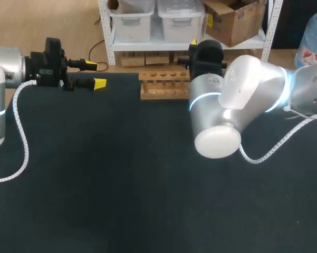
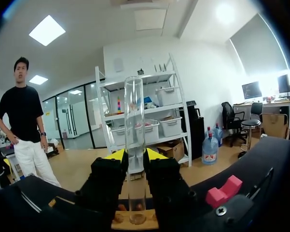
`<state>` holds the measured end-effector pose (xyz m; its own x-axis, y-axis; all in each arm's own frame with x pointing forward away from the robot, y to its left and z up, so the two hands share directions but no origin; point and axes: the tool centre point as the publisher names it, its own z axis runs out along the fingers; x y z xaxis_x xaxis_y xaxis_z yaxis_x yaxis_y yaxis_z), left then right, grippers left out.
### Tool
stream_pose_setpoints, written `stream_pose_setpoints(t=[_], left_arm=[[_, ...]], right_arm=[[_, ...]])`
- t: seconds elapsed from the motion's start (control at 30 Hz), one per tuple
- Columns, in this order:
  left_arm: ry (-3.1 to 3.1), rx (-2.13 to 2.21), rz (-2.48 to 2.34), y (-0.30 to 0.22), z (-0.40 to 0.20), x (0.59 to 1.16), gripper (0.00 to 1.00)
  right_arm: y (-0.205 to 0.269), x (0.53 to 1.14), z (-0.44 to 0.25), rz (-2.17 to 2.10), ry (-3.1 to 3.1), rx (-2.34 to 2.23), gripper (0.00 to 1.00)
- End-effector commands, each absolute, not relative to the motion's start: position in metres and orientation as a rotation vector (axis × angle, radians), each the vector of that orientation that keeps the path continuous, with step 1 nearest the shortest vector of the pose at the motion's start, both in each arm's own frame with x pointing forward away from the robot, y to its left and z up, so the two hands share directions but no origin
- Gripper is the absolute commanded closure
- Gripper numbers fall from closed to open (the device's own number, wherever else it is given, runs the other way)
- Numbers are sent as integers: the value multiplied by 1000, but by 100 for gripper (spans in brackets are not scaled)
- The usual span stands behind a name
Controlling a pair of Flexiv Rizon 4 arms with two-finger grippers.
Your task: Grasp the test tube, adjust it, and insert it.
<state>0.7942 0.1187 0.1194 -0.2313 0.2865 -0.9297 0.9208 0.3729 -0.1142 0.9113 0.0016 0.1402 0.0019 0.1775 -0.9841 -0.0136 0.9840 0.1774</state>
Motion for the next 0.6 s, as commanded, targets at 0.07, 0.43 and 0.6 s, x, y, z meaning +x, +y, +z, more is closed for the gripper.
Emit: stream_pose_setpoints(t=[0.07, 0.43, 0.6], left_arm=[[1727, 1067, -881, 119, 118, 793, 0], [1727, 1067, -881, 119, 118, 793, 0], [1727, 1067, -881, 119, 118, 793, 0]], right_arm=[[3, 916, 131, 230, 1555, 59, 100], [10, 915, 114, 248, 1583, 77, 100], [11, 913, 110, 255, 1577, 89, 100]])
